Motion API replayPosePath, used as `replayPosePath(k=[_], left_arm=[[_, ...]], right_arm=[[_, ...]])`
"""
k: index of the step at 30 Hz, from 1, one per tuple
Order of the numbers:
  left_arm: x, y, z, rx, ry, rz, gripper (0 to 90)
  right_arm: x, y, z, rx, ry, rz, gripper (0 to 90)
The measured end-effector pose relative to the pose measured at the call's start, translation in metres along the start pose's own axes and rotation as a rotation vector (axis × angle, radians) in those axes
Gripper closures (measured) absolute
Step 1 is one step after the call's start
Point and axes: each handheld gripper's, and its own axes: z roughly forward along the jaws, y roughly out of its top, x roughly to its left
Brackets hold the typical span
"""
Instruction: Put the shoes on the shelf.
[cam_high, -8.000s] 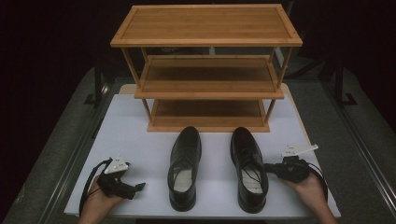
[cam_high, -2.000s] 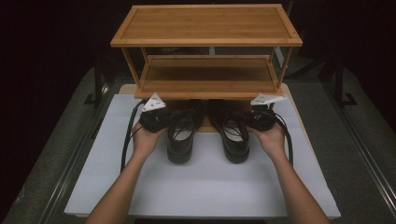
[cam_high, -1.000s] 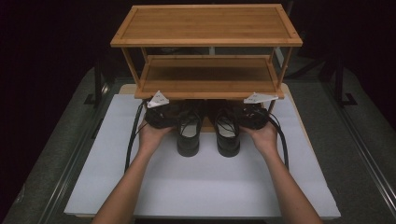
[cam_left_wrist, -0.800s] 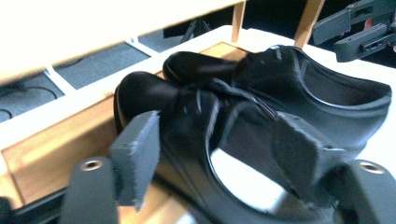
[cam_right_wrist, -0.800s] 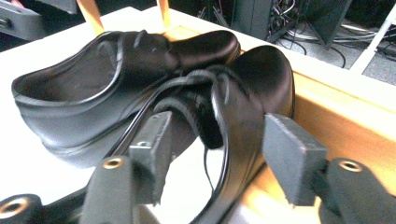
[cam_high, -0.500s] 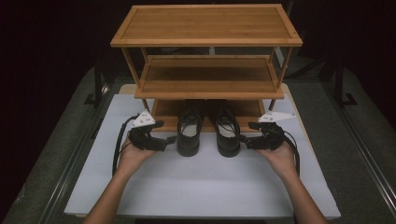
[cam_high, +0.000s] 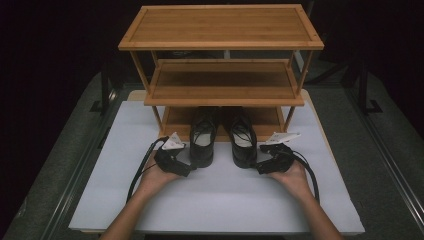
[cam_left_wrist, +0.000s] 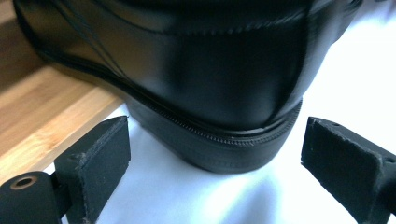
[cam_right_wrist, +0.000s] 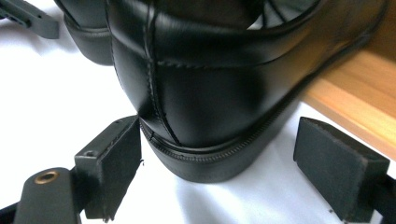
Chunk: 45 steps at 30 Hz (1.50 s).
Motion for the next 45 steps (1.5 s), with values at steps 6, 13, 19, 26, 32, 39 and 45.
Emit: replayPosePath(k=[6, 13, 19, 26, 32, 39, 45], left_arm=[[-0.002, 0.0, 0.013, 0.028, -0.015, 0.018, 6.9], [-0.006, 0.007, 0.022, 0.019, -0.03, 0.018, 8.1], [-0.009, 0.01, 0.025, 0.015, -0.026, 0.028, 12.6], [-0.009, 0.013, 0.022, 0.003, -0.024, 0.02, 13.1], [-0.003, 0.024, 0.015, -0.042, -0.05, -0.008, 13.0], [0.011, 0.033, 0.021, -0.05, -0.047, -0.026, 12.9], [0.027, 0.043, 0.028, -0.045, -0.042, -0.033, 12.9]], right_arm=[[0.003, -0.002, 0.016, 0.03, 0.007, -0.009, 12.4], [0.007, 0.003, 0.024, 0.008, 0.021, -0.01, 13.9], [0.018, 0.006, 0.034, 0.007, 0.005, -0.033, 16.1], [0.016, 0.007, 0.031, -0.017, 0.01, 0.01, 21.1], [0.012, 0.015, 0.025, -0.04, 0.029, 0.039, 21.1], [0.002, 0.026, 0.028, -0.05, 0.032, 0.057, 21.0], [-0.011, 0.035, 0.035, -0.067, 0.021, 0.078, 21.0]])
